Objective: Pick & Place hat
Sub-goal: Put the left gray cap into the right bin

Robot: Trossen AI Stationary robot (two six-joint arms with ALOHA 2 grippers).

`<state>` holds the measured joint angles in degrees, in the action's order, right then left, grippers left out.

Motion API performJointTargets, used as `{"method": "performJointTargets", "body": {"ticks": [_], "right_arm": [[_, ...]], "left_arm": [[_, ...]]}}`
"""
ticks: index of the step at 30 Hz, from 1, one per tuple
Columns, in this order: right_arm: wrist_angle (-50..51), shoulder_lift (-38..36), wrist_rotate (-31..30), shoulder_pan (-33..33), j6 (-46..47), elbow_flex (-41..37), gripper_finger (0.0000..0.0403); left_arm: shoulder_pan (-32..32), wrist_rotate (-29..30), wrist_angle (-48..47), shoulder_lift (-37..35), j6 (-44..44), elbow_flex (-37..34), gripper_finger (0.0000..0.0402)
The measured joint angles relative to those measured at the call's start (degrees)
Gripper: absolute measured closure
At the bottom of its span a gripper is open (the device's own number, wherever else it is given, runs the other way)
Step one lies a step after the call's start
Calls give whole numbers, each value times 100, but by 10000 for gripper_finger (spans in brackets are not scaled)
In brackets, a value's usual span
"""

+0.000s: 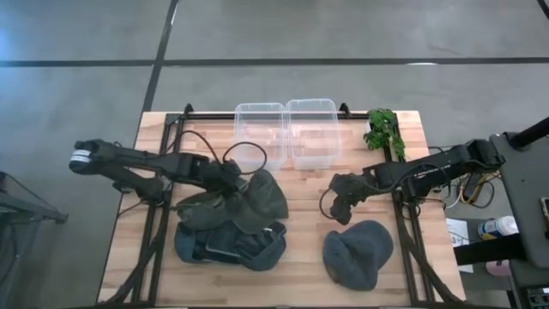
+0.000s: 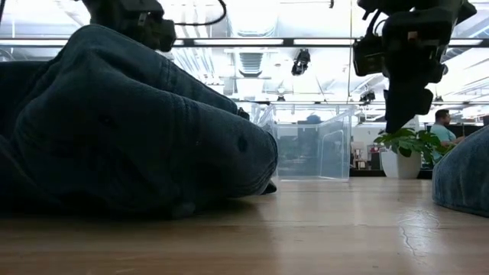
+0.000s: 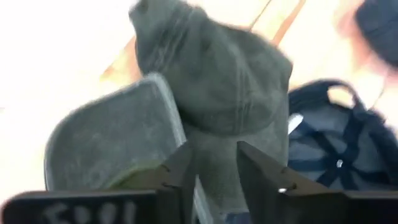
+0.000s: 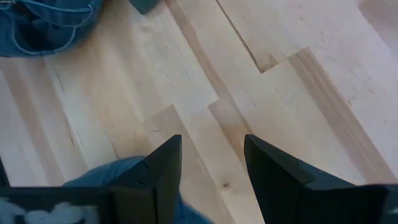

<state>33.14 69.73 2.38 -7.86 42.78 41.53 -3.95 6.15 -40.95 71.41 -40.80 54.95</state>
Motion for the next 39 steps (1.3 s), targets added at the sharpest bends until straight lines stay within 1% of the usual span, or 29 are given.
{"method": "performJointTargets", "body": {"ticks": [3,5,9,12,13,15,17,19,20,22,23,25,28,30,32,33,35,37,39], "right_arm": [[12,0,-97,0,-9,-33,234],[-2,0,-106,0,-9,-41,234],[-18,0,-106,0,-7,-50,234],[-55,0,-106,-1,-7,-52,234],[-67,0,-104,-2,-4,-52,234],[-126,0,-104,-2,-4,-52,234],[-215,0,-103,-2,-28,-52,234],[-409,-2,-99,-2,-83,-52,234],[-526,-4,-77,0,-112,-52,234],[-875,-19,-6,11,-114,-52,236],[-1085,-38,83,50,-78,-52,238],[-1562,-80,404,181,130,-52,242],[-2352,-145,930,522,731,-52,249],[-3017,-153,1245,832,1504,-52,254],[-3721,-153,1612,1188,2369,-52,255],[-4120,-136,1709,1346,2703,-52,256],[-4849,-111,1746,1606,3148,-52,255],[-5381,-87,1773,1837,3415,-51,252],[-5480,-81,1778,1959,3576,-3,247]], "left_arm": [[2,20,-44,219,-4,-18,243],[-18,-75,-71,350,-13,-43,230],[-30,-117,-397,706,32,-76,226],[-31,-6,-571,974,85,-76,233],[-31,-2,-566,1026,157,-76,241],[-58,17,-571,1119,274,-54,267],[-119,28,-600,1140,337,21,311],[-193,35,-619,1084,386,141,367],[-240,72,-623,1025,394,219,382],[-446,310,-772,886,416,444,389],[-612,541,-941,792,423,621,391],[-1083,1304,-1346,625,496,1079,394],[-1870,3019,-1939,554,899,1777,395],[-2277,4248,-1982,609,1486,2146,395],[-2453,5104,-1933,733,2147,2458,395],[-2462,5342,-1923,834,2550,2584,394],[-2417,5621,-1923,1108,3371,2781,394],[-2330,5738,-1941,1422,4050,2941,393],[-2286,5742,-1939,1669,4439,3115,393]]}}
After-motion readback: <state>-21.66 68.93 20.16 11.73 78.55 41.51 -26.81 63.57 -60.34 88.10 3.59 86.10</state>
